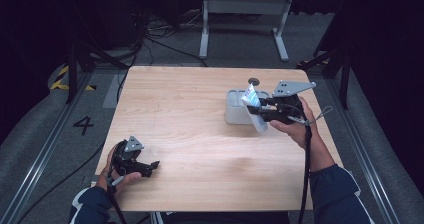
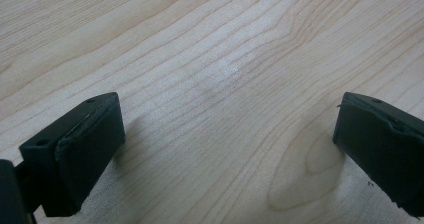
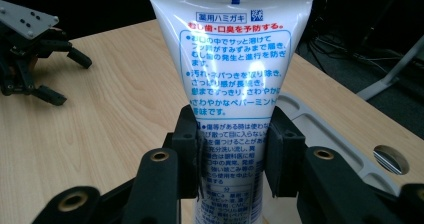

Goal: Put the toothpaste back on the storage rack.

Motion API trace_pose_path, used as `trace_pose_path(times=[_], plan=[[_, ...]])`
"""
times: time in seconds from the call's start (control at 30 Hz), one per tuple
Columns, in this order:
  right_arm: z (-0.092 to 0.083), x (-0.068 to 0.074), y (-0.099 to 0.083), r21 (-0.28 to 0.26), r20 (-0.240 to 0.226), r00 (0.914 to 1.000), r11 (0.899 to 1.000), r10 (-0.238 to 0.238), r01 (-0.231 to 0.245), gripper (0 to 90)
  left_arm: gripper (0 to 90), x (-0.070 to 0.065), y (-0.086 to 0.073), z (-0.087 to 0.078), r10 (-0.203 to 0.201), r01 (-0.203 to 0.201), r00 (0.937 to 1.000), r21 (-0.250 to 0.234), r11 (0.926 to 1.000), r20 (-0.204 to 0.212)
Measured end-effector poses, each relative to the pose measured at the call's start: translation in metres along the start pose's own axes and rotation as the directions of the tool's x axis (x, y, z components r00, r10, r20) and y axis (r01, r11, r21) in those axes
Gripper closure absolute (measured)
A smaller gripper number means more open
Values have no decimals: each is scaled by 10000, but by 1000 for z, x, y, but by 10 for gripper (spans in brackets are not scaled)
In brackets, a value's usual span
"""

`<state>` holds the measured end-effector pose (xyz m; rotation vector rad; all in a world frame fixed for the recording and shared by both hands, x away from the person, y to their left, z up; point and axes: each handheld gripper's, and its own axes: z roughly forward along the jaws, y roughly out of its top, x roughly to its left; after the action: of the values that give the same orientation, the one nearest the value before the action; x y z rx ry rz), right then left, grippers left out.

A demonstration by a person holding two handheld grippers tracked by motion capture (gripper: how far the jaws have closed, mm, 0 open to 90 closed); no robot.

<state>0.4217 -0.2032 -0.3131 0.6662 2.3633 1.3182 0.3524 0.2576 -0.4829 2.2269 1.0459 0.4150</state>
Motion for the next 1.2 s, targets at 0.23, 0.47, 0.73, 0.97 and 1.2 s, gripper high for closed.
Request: trace_pose_path(times=[0.23, 0.47, 0.73, 0.97, 1.2], plan=[[-2, -5, 12, -137, 315, 9994, 9998, -171, 176, 653, 6, 0, 0, 0, -10, 10, 10000, 38, 10000, 15], [-1, -14, 20, -335, 574, 9983, 9994, -40, 59, 653, 6, 0, 0, 0, -12, 12, 10000, -7, 10000, -4], [4, -19, 26, -358, 729, 9973, 9993, -45, 72, 654, 6, 0, 0, 0, -8, 8, 10000, 28, 10000, 11], [7, -27, 29, -599, 911, 9957, 9982, 159, -104, 653, 6, 0, 0, 0, -33, 33, 10000, 46, 10000, 24], [12, -32, 33, -646, 1107, 9936, 9978, 207, -136, 653, 6, -1, 0, 0, -63, 63, 10000, 35, 10000, 21]])
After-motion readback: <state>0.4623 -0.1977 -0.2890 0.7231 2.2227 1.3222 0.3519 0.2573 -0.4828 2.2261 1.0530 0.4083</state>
